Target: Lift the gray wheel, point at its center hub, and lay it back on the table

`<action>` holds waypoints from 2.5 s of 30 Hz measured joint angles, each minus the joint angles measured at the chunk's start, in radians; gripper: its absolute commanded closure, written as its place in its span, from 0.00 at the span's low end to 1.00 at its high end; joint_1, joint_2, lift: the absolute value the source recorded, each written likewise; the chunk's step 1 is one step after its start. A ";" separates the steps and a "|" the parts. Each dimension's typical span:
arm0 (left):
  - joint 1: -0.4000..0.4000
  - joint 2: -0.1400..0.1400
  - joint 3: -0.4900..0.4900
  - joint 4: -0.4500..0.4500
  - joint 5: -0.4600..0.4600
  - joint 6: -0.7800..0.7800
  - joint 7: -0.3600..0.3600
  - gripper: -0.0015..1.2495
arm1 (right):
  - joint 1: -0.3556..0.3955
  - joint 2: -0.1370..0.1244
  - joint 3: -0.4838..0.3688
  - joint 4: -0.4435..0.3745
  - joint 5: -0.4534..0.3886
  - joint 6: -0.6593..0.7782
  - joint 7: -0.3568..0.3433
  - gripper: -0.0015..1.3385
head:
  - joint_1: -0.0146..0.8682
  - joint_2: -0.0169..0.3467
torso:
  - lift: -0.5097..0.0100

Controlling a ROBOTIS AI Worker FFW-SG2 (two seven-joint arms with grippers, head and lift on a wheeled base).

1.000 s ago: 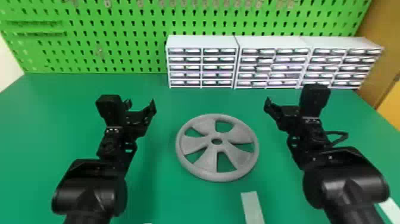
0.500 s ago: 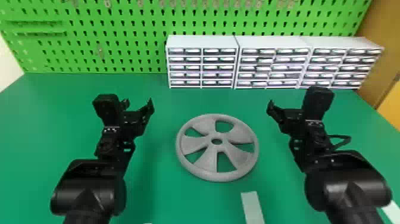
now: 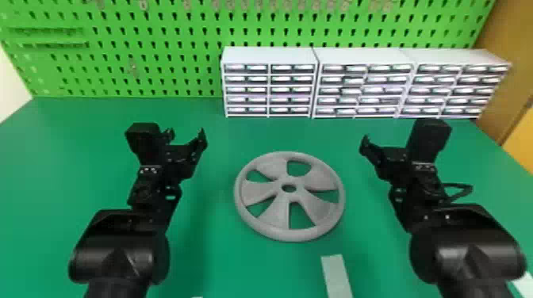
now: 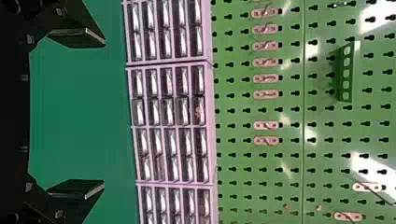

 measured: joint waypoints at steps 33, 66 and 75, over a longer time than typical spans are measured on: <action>-0.002 0.001 -0.001 0.000 -0.025 0.000 0.020 0.40 | 0.026 -0.005 0.007 -0.015 -0.031 -0.005 0.003 0.17 | 0.80 0.18 | 0.80; 0.006 0.000 0.020 -0.008 -0.022 -0.002 0.020 0.40 | 0.006 -0.021 0.089 -0.012 0.052 -0.124 0.060 0.17 | 0.80 0.18 | 0.80; 0.005 0.000 0.021 -0.009 -0.022 -0.002 0.020 0.41 | 0.004 -0.024 0.095 -0.012 0.048 -0.125 0.063 0.17 | 0.80 0.18 | 0.80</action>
